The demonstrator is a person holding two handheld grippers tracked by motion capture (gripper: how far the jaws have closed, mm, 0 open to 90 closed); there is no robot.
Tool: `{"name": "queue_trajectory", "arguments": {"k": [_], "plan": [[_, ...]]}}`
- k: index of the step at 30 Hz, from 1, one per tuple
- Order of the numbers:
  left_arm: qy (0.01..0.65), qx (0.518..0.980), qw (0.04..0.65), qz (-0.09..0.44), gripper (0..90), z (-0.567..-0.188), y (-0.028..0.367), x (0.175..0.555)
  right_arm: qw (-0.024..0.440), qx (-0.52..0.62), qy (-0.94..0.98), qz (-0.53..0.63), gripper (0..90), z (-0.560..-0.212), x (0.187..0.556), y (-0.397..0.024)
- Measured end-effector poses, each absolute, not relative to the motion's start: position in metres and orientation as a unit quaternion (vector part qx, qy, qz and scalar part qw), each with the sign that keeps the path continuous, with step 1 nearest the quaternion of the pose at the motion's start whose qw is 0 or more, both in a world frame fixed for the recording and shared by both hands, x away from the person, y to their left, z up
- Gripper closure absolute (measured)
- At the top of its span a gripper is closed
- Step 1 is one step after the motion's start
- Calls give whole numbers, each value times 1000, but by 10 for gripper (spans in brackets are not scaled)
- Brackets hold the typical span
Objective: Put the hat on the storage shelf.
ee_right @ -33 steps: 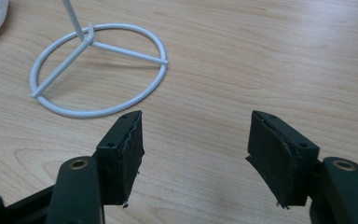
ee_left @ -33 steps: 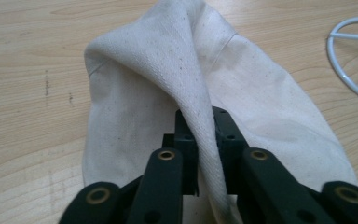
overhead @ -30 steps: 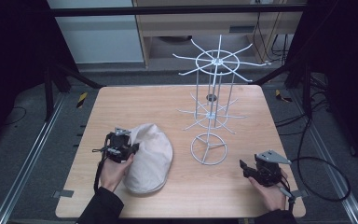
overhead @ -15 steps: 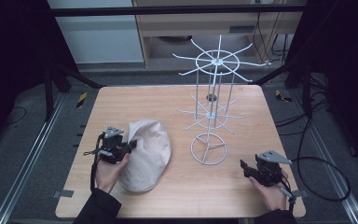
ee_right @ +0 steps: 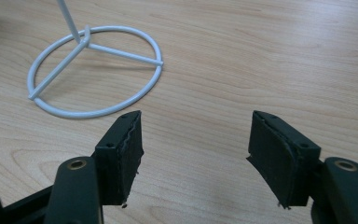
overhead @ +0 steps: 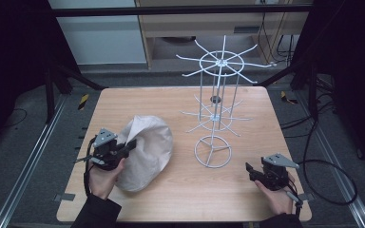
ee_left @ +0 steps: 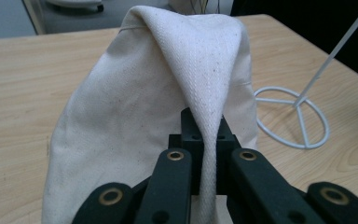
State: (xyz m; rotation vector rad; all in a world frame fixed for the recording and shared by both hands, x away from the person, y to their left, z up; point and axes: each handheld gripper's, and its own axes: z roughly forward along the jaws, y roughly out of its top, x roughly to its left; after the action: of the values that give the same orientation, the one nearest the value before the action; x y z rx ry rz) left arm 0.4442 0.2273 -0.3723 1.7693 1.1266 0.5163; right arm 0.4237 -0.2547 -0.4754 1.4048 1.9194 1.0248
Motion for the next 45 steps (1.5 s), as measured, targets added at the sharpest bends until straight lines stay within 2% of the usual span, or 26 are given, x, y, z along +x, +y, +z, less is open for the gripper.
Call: {"name": "queue_trajectory", "arguments": {"k": [15,31,45], "plan": [[425,693,532,236,885,-342,232,421,273,524,711,382,340,-477,425,-257],[395,637,609,260,885,-305,258,393,270,525,712,380,334,-478,425,-256],[370,607,651,266,885,-291,258,383,278,523,710,381,330,-478,425,-258]]}}
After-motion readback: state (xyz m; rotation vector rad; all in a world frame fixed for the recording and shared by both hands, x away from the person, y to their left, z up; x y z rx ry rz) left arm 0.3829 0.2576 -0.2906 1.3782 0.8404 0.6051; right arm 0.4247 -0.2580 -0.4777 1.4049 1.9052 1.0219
